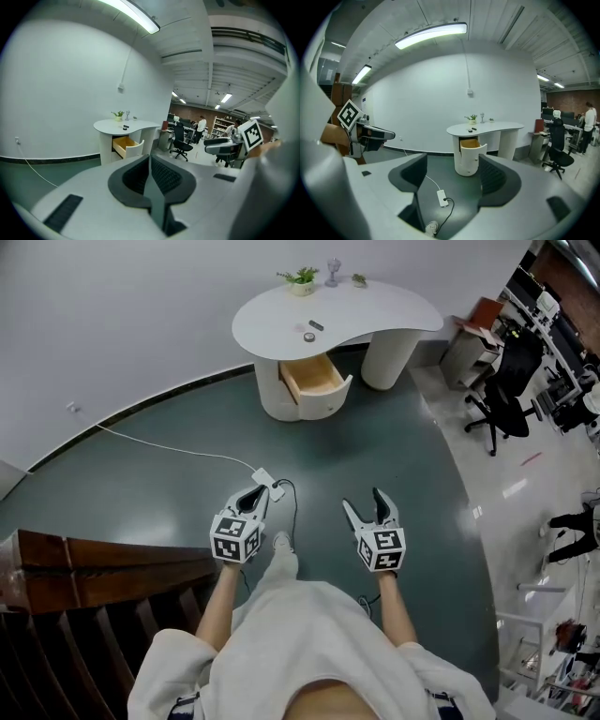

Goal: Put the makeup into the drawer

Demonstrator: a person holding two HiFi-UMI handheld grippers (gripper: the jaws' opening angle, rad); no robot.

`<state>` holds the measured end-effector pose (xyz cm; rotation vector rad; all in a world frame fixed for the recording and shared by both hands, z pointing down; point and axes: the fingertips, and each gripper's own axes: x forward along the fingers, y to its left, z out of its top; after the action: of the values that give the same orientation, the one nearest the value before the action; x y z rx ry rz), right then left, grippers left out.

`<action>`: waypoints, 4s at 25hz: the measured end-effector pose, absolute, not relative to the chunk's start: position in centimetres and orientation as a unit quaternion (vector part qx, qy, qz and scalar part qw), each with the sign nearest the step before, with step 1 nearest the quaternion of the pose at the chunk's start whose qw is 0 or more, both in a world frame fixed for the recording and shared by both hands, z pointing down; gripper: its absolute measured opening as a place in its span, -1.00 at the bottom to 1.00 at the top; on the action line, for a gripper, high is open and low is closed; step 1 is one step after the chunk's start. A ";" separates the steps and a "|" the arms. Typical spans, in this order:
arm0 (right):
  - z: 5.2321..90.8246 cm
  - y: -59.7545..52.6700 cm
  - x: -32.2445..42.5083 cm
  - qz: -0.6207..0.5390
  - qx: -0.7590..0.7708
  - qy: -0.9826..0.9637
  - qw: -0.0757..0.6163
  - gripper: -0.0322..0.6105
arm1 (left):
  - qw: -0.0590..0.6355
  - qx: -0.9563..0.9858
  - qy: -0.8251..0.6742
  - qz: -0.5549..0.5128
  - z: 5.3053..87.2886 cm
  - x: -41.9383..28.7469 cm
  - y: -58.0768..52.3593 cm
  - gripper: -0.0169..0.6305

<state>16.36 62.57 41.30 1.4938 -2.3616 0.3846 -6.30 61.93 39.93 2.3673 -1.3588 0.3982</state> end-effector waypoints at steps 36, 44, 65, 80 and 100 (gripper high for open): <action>43.5 30.6 12.5 0.144 0.521 -0.823 0.174 0.09 | 0.217 0.827 -0.496 0.150 42.5 -12.3 30.2 -0.88; 42.6 21.3 16.4 0.139 0.495 -0.840 0.173 0.08 | 0.212 0.814 -0.518 0.155 40.8 -8.1 21.8 -0.88; 44.7 10.9 19.8 0.158 0.454 -0.860 0.172 0.07 | 0.219 0.776 -0.564 0.177 41.0 -6.4 14.3 -0.88; 47.0 0.3 11.8 0.168 0.467 -0.845 0.198 0.07 | 0.239 0.806 -0.513 0.176 43.9 -11.4 1.9 -0.88; 51.2 -10.6 2.4 0.215 0.535 -0.770 0.274 0.06 | 0.259 0.871 -0.372 0.190 47.1 -18.7 -12.2 -0.88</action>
<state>2.37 -10.62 51.17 1.4380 -2.0717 0.5789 -18.69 -12.18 47.07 2.3590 -1.0082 0.5151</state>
